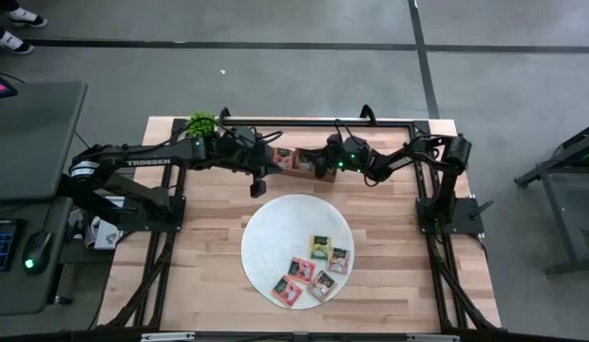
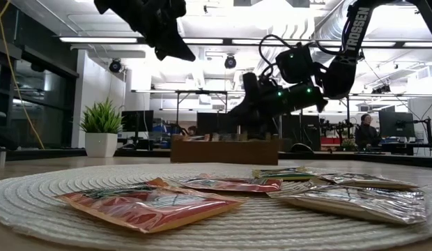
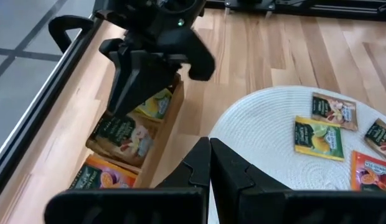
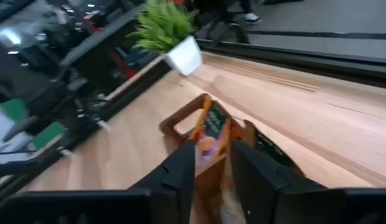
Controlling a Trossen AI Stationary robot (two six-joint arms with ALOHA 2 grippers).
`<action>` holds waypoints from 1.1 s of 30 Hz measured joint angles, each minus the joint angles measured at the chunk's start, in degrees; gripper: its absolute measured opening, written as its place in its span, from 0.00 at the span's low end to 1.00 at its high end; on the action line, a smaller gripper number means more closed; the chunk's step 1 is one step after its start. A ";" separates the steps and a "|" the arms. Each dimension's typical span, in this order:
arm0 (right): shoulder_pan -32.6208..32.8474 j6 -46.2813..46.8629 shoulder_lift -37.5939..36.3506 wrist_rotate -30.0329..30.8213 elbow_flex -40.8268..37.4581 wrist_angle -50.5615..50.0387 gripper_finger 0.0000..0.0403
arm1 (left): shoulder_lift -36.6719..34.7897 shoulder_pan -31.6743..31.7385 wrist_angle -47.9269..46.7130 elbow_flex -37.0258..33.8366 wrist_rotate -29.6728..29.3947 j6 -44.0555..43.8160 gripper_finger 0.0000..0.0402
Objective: Pick & Place Tea
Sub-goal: Put the orange tea bag into the left section of the wooden organizer
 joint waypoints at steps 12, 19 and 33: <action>-0.11 -7.15 -7.75 -0.72 0.00 -9.13 0.29 | 0.00 0.01 0.02 0.00 -0.48 0.01 0.00; -0.09 -13.30 -16.50 -0.67 0.00 -21.08 0.29 | 0.00 0.12 2.31 0.09 -0.61 0.04 0.00; 6.33 -20.15 -44.89 0.30 0.00 -55.12 0.29 | 0.06 -2.35 2.87 -3.31 -0.40 -0.69 0.00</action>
